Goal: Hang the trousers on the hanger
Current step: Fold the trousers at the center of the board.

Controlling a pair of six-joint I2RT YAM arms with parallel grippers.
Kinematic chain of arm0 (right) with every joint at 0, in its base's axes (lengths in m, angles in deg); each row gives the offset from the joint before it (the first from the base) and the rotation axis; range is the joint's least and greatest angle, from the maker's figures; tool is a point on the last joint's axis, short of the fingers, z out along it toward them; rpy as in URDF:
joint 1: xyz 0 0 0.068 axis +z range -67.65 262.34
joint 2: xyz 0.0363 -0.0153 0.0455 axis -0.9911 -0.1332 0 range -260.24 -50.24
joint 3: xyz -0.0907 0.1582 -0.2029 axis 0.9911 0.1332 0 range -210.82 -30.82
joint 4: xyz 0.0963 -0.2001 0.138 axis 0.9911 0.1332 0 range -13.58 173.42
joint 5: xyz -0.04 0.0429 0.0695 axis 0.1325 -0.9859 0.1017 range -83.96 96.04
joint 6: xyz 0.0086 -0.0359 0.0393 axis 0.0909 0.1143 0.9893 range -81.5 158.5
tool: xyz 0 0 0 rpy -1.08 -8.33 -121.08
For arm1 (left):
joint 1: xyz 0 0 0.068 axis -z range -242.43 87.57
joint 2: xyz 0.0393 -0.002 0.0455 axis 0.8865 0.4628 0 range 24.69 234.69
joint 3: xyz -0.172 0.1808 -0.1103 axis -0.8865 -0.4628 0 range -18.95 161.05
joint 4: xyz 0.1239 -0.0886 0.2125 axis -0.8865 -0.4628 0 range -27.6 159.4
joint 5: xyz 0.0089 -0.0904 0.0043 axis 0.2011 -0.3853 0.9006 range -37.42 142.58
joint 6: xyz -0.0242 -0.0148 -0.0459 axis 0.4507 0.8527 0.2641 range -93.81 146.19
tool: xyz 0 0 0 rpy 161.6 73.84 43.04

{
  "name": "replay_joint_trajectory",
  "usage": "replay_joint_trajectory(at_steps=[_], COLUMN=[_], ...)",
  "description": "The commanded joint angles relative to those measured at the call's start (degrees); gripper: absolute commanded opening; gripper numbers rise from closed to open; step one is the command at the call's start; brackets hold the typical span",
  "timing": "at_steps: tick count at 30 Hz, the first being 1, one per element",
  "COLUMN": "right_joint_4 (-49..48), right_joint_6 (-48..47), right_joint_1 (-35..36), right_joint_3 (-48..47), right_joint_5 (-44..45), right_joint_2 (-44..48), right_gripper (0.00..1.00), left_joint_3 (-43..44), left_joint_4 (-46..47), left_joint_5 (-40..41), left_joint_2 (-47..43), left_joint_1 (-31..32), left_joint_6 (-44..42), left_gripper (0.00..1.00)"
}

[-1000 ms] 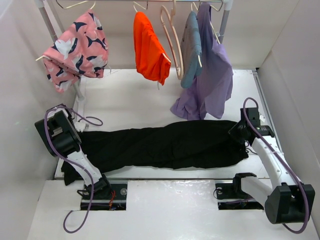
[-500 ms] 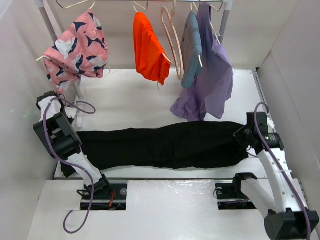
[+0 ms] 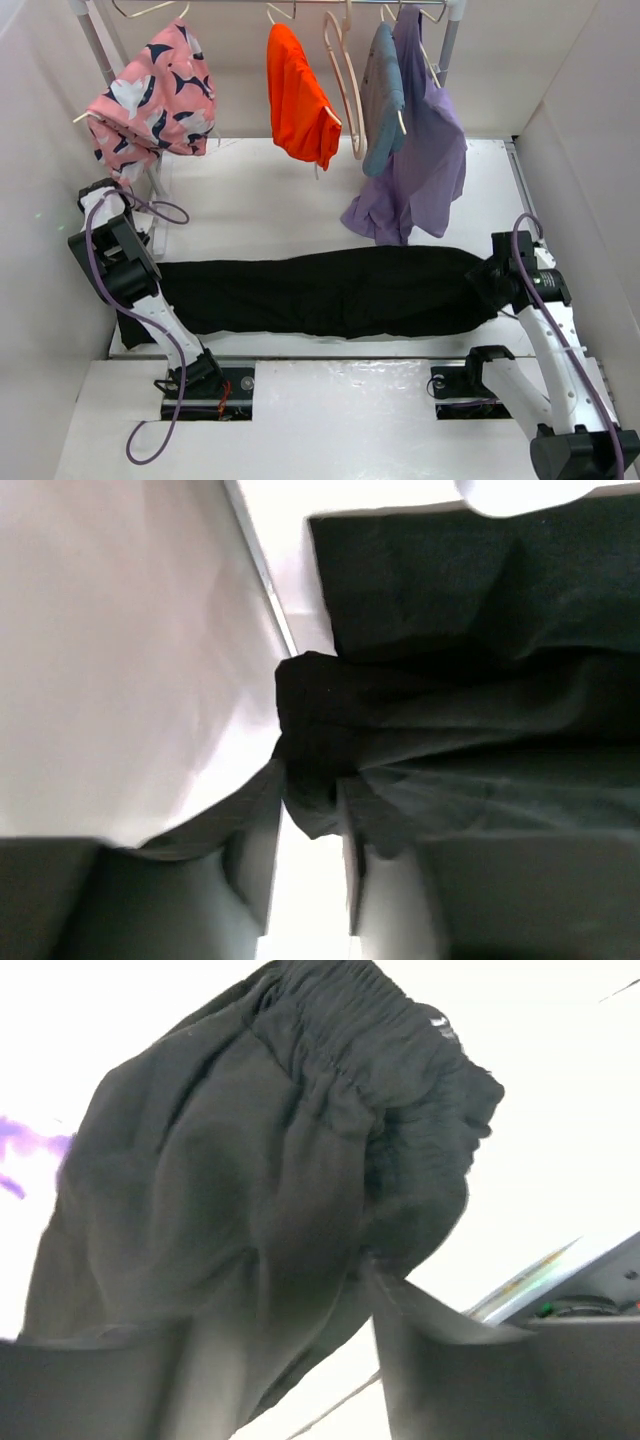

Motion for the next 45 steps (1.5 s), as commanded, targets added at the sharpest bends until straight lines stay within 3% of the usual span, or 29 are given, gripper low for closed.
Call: replay_joint_trajectory(at_steps=[1, 4, 6, 12, 16, 20, 25, 30, 33, 34, 36, 37, 45], right_joint_4=[2.97, 5.43, 4.48, 0.79, -6.75, -15.82, -20.92, -19.63, -17.69, -16.81, -14.53, -11.56, -2.21], right_joint_6=[1.42, 2.12, 1.17, 4.75, 9.32, 12.05, 11.35, 10.82, 10.21, 9.51, 8.98, 8.98, 12.22], right_joint_1=[0.29, 2.13, 5.19, 17.24, 15.69, 9.29, 0.3, -1.2, -1.73, -1.73, -1.73, -1.73, -1.73], right_joint_3=[-3.5, -8.5, -11.58, -15.11, -7.24, 3.3, 13.62, 15.39, 14.86, 13.29, 11.44, 9.34, 4.58], right_joint_5=[5.85, 11.2, 13.25, 17.03, 8.96, 0.69, -6.95, -6.71, -4.86, -4.16, -3.37, -3.36, -6.87], right_joint_2=[0.48, -1.27, -2.06, -13.48, -18.42, -12.46, -10.5, -13.23, -13.23, -13.23, -13.23, -13.23, -13.49], right_gripper=[0.61, 0.73, 0.74, 0.66, 0.45, 0.19, 0.02, 0.0, 0.47, 0.7, 0.93, 1.0, 1.0], left_joint_3=[-2.55, -3.35, -3.35, -0.1, -0.1, -3.43, -8.26, -10.99, -10.99, -10.99, -10.99, -10.99, -8.27], left_joint_4=[2.35, 1.65, 1.65, -0.02, -0.54, -1.07, 0.16, 2.18, 2.7, 2.71, 2.71, 2.71, 3.76], left_joint_5=[3.04, 4.09, 5.15, 4.63, 4.1, 4.1, 4.1, 4.1, 4.1, 4.1, 4.1, 3.58, 2.08], left_joint_2=[-0.47, -0.47, -0.47, 0.06, -1.26, -3.37, -3.99, -3.99, -3.99, -3.99, -3.99, -3.99, -3.99], left_joint_1=[0.95, 0.95, 0.95, 0.95, 0.95, 0.95, 1.47, 1.47, 1.47, 1.47, 1.47, 1.47, 1.47], left_joint_6=[0.31, 0.31, -0.31, 0.3, 0.31, -0.22, 0.3, 0.31, 0.31, 0.31, 0.31, 0.31, 0.31], left_gripper=[0.28, 0.35, 0.37, 0.42, 0.42, 0.42, 0.42, 0.43, 0.43, 0.47, 0.47, 0.49, 0.49])
